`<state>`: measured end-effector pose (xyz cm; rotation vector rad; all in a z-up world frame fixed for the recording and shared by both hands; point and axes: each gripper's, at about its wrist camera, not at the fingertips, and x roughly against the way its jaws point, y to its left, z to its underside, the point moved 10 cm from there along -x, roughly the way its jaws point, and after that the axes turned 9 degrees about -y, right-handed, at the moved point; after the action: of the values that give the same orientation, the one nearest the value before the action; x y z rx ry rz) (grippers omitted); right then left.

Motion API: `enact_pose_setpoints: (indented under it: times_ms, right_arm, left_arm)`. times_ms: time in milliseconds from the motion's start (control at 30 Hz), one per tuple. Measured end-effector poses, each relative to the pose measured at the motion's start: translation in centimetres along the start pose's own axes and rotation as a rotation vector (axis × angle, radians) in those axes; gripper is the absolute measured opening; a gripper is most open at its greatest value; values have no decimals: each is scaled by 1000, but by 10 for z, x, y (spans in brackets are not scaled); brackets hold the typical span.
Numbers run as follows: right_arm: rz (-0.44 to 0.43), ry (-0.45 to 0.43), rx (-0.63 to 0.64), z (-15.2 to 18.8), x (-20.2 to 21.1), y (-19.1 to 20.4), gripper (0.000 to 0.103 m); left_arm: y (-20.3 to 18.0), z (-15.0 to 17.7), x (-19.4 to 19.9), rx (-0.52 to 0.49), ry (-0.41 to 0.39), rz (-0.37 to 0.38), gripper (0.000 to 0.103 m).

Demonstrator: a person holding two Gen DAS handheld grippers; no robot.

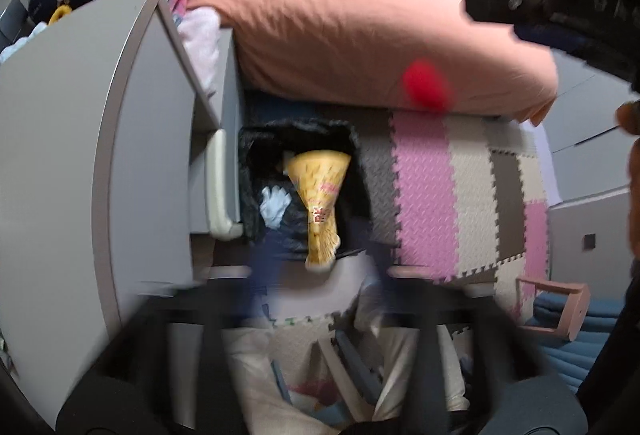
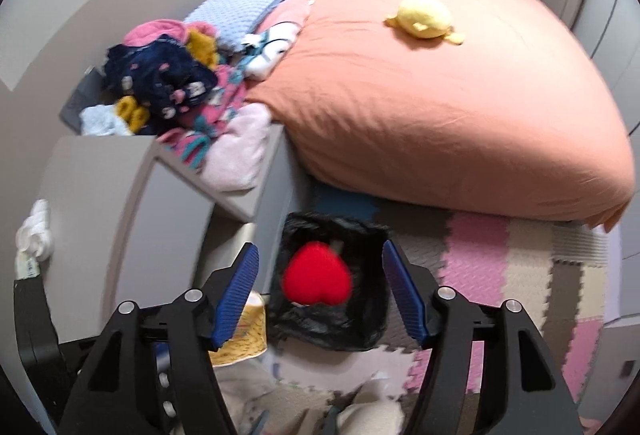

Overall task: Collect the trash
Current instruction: 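Open both tools to drop the bag and plush into the bin, then move both open tools back over the table items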

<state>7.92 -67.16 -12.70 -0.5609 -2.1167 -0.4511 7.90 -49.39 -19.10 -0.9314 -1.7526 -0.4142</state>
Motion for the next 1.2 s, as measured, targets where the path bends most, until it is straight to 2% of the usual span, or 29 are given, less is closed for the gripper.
enact_pose_setpoints:
  times_ms: [33,100,200,567,1200]
  right_arm:
    - [2,-4,-3,-2,-1,-2,68]
    - [3,-8,-5,-3,-1,-4,68]
    - [5,-4,-5,-3,-3,-3,68]
    - [-14,-18,29,-1,8,25,68]
    - [-134,-29,177,9,19,158,68]
  left_arm:
    - [4,-3,3,0,-38,-16,94]
    - [5,-7,11,-24,-77,-30,94]
    - [7,-8,15,-13,-76,-13,94]
    - [22,-4,36,15,-114,-21,94]
    - [127,27,108,172,-218,-121,94]
